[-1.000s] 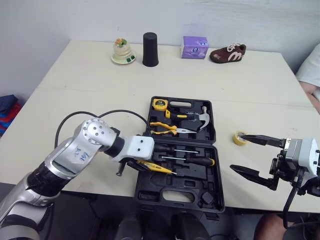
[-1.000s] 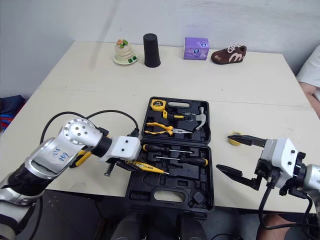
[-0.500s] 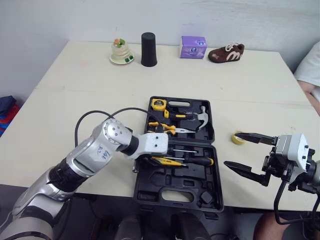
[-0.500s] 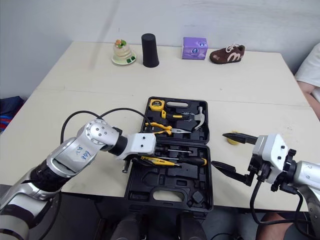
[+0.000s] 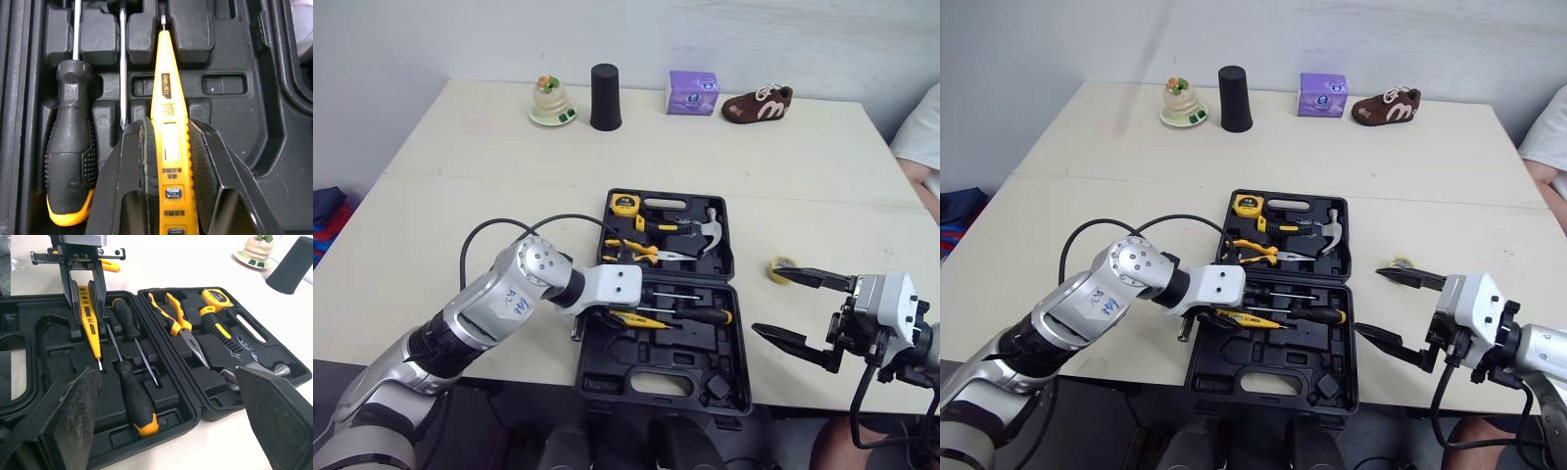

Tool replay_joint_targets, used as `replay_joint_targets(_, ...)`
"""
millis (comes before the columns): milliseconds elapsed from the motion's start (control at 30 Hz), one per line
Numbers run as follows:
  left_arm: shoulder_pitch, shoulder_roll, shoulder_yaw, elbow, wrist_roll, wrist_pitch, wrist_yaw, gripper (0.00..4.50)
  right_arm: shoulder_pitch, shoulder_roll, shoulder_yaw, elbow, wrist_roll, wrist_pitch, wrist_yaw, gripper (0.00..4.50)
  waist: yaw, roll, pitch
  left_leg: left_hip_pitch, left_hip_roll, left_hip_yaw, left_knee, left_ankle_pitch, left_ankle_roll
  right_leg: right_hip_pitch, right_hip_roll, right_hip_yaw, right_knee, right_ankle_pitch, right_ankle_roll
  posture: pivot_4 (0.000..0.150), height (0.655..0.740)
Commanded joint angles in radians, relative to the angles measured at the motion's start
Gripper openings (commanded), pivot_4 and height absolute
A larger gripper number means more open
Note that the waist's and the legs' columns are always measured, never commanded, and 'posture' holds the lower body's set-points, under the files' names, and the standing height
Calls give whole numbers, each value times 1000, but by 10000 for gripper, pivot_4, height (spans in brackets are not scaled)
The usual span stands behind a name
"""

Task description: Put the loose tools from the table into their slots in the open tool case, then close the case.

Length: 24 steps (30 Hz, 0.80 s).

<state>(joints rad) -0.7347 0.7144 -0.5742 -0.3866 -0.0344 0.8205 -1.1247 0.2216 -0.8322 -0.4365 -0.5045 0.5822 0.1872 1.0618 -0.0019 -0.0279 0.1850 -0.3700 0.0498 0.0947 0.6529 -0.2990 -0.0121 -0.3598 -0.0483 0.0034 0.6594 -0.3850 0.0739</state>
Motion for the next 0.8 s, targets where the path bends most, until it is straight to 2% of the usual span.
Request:
replay_joint_targets(33, 2, -18, -1, -6, 9, -4, 23, 5299, 7, 7, -28, -1, 2, -33, 14, 45000, 0, 0, 0, 0, 0, 0, 0, 0, 0, 0, 0, 0, 0, 0, 0, 1500, 7341)
replay_joint_targets(100, 4, -15, -2, -4, 17, -15, 28, 5299, 13, 9, -27, 3, -3, -40, 17, 45000, 0, 0, 0, 0, 0, 0, 0, 0, 0, 0, 0, 0, 0, 0, 0, 1500, 7341)
replay_joint_targets(167, 9, -18, 9, -7, 8, -28, 28, 15671, 19, 12, -30, 3, -1, -41, 19, 45000, 0, 0, 0, 0, 0, 0, 0, 0, 0, 0, 0, 0, 0, 0, 0, 1500, 7341)
replay_joint_targets(267, 18, -30, 43, -27, -44, -56, 7, 27879, 35, 10, -31, 12, -7, -51, 32, 45000, -1, 0, 0, 0, 0, 0, 0, 0, 0, 0, 0, 0, 0, 0, 0, 1500, 7341)
replay_joint_targets(433, 26, -32, 110, -39, -135, -55, -33, 27879, 35, 11, -30, 17, -6, -55, 32, 45000, -1, 0, 0, 0, 0, 0, 0, 0, 0, 0, 0, 0, 1, 0, 0, 1500, 7341)
replay_joint_targets(500, 37, -42, 161, 1, -152, -113, -20, 27879, 43, 16, -28, 21, -10, -63, 36, 45000, -1, 0, 0, 0, 0, 0, 0, 0, 0, 0, 0, 0, 1, 0, 0, 1500, 7341)
replay_joint_targets(633, 109, -103, 318, 118, -245, -350, -34, 27879, 53, 29, -18, 30, -20, -80, 34, 45000, -1, 0, 0, 0, 0, 0, 1, 0, 0, 0, 0, 0, 1, 0, 0, 1500, 7341)
replay_joint_targets(733, 141, -115, 355, 159, -271, -428, -59, 27879, 52, 32, -16, 34, -24, -85, 34, 45000, -1, 0, 0, 0, 0, 0, 1, 0, 0, 0, 0, -1, 1, 0, 0, 1500, 7341)
replay_joint_targets(800, 198, -110, 371, 193, -291, -509, -105, 22453, 53, 37, -15, 47, -29, -94, 36, 45000, -4, 1, 0, 0, 0, 0, 1, 0, 0, 0, 0, 0, 1, 0, 0, 1500, 7341)
